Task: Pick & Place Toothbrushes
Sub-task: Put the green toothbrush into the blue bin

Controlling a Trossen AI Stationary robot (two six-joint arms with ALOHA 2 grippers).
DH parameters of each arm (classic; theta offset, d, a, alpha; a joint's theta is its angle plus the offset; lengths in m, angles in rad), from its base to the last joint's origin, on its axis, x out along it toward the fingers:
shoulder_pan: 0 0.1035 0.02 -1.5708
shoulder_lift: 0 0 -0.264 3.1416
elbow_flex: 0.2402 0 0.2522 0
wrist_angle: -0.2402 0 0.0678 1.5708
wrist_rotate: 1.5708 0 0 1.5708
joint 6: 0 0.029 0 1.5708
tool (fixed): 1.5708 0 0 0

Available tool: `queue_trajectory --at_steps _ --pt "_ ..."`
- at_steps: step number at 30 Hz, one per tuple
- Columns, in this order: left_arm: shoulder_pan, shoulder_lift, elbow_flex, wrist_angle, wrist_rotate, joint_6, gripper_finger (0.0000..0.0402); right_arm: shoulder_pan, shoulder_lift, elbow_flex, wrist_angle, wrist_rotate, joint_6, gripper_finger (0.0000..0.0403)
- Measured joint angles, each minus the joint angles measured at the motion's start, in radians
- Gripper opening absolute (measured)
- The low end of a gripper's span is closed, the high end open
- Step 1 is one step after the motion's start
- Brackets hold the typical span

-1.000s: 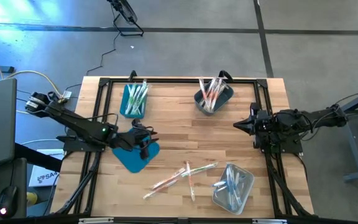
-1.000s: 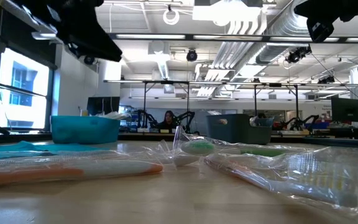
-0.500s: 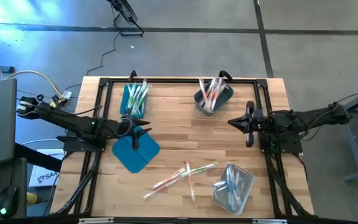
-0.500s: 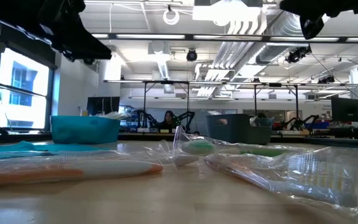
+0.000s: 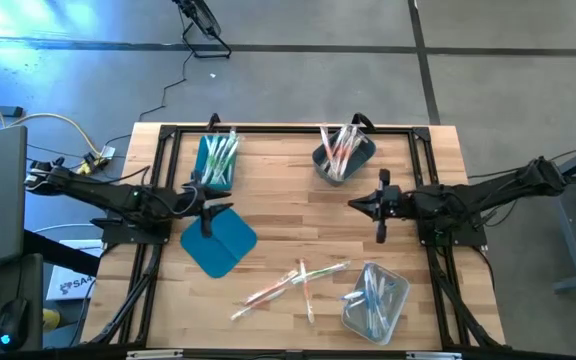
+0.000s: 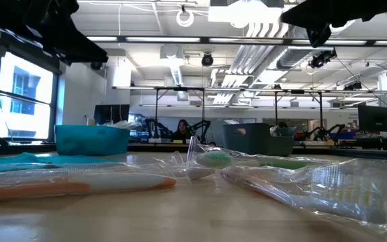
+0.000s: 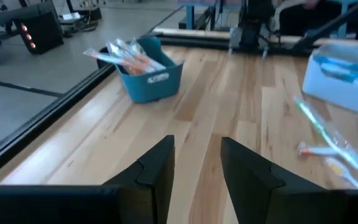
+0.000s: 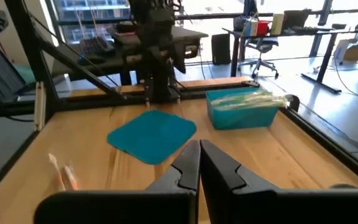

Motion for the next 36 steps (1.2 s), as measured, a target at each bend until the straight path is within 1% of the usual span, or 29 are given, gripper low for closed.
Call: queue_trajectory --at_steps 5,8,13,16,19,22,25,31,33,36 --pt "0.000 -0.063 0.000 -0.013 0.000 0.000 0.0127 -0.020 0.096 0.032 0.001 -0.008 0.003 0.0003" --pt "0.000 -0.086 0.000 -0.010 0.000 0.000 0.0127 -0.032 0.169 0.093 -0.018 -0.049 -0.006 0.0003" --pt "0.000 -0.102 0.000 -0.010 0.000 0.000 0.0127 -0.037 0.317 0.235 -0.153 -0.120 -0.031 0.0002" --pt "0.000 -0.102 0.000 -0.011 0.000 0.020 0.0127 -0.037 0.391 0.291 -0.214 -0.158 -0.030 0.0002" --pt "0.000 -0.101 0.000 -0.011 -0.001 0.026 0.0127 -0.037 0.443 0.297 -0.220 -0.189 -0.026 0.0002" --pt "0.000 -0.101 0.000 -0.011 0.000 0.026 0.0127 -0.037 0.489 0.297 -0.238 -0.259 0.005 0.0002" --pt "0.000 -0.101 0.000 -0.010 -0.001 0.022 0.0127 -0.036 0.531 0.296 -0.236 -0.301 0.044 0.0002" --pt "0.000 -0.101 0.000 -0.010 -0.001 0.022 0.0127 -0.036 0.625 0.296 -0.195 -0.325 0.082 0.0004" --pt "0.000 -0.101 0.000 -0.010 -0.001 0.022 0.0127 -0.036 0.654 0.296 -0.181 -0.347 0.080 0.0013" --pt "0.000 -0.101 0.000 -0.010 -0.001 0.021 0.0127 -0.033 0.689 0.296 -0.168 -0.377 0.079 0.0041"
